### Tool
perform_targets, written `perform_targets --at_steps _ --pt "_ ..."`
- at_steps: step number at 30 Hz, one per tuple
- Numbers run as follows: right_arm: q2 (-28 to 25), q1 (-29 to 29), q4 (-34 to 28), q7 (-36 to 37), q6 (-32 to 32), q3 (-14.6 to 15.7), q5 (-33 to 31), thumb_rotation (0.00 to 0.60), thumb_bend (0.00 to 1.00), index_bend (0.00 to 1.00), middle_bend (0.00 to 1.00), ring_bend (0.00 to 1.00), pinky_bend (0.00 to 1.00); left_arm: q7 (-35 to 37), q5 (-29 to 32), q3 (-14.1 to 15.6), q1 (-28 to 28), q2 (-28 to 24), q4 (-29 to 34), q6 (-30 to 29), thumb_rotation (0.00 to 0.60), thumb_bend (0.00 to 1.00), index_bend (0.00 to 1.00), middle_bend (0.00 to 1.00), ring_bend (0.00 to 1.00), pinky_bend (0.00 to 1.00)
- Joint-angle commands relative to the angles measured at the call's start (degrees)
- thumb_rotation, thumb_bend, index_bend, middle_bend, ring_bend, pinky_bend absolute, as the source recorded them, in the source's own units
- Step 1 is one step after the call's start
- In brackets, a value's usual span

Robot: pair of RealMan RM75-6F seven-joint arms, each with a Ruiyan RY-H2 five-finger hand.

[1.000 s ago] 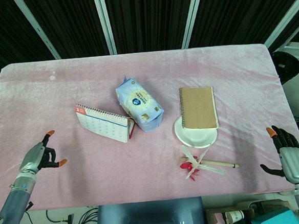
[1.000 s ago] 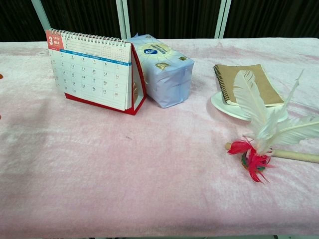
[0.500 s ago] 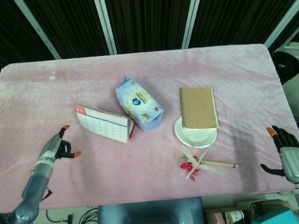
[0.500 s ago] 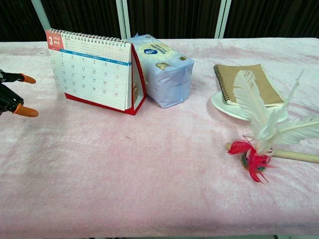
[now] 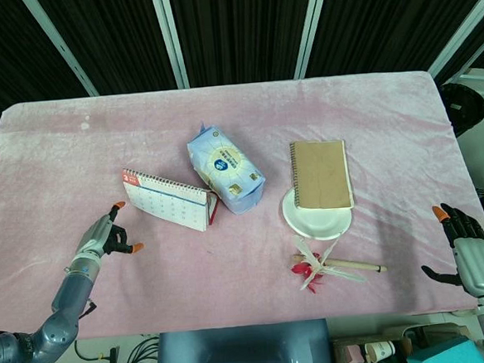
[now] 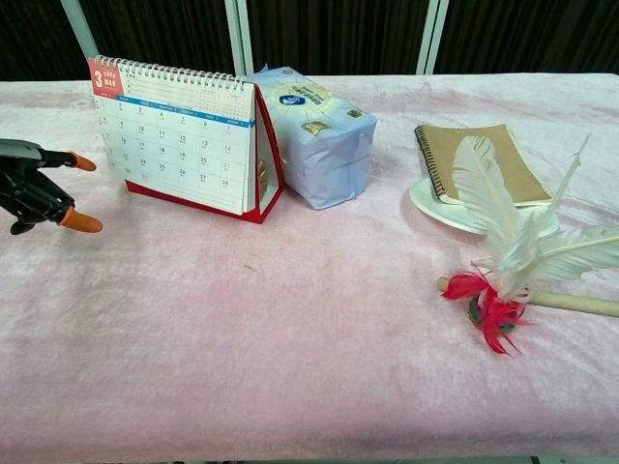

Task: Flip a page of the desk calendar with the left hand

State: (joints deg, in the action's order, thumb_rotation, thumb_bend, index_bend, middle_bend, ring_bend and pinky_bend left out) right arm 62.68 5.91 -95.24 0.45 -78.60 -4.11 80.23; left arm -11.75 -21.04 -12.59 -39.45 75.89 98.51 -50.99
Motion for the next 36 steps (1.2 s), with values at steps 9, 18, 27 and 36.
perform_targets --at_steps 9,18,27,36 --pt "0.0 0.0 0.0 0.1 -0.1 0.0 0.1 0.600 0.09 0.00 0.00 0.00 0.07 -0.9 0.4 0.5 -1.5 1.1 0.0 -0.2 0.600 0.19 0.00 0.76 0.79 0.76" --pt "-0.1 -0.1 0.0 0.3 -0.1 0.0 0.1 0.600 0.09 0.00 0.00 0.00 0.07 -1.0 0.7 0.4 -2.5 1.8 -0.3 -0.5 0.600 0.19 0.00 0.76 0.79 0.76" --pt "-0.1 -0.1 0.0 0.2 -0.2 0.1 0.2 0.600 0.09 0.00 0.00 0.00 0.07 -1.1 0.2 0.9 -2.9 1.6 1.0 -0.8 0.600 0.19 0.00 0.76 0.79 0.76" --pt "-0.1 -0.1 0.0 0.3 -0.3 0.2 0.5 0.600 0.09 0.00 0.00 0.00 0.07 -0.8 -0.6 0.8 -3.0 1.4 2.0 -1.8 0.600 0.19 0.00 0.76 0.79 0.76"
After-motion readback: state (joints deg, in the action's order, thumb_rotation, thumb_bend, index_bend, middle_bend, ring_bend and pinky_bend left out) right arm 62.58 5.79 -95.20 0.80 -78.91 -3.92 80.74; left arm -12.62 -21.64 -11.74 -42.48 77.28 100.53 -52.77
